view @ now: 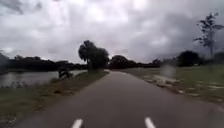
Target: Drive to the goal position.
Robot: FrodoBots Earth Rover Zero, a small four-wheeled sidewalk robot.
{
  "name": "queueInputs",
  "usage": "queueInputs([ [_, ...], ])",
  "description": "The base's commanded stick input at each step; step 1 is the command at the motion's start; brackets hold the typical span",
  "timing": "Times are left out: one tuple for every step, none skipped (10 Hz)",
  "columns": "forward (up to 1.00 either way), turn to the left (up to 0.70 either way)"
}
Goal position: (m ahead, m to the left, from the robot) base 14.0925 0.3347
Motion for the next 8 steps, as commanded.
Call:
queueInputs([
  [0.98, 0.04],
  [0.98, 0.04],
  [0.98, 0.04],
  [0.98, 0.04],
  [0.98, 0.04],
  [0.98, 0.04],
  [0.98, 0.04],
  [0.98, 0.04],
])
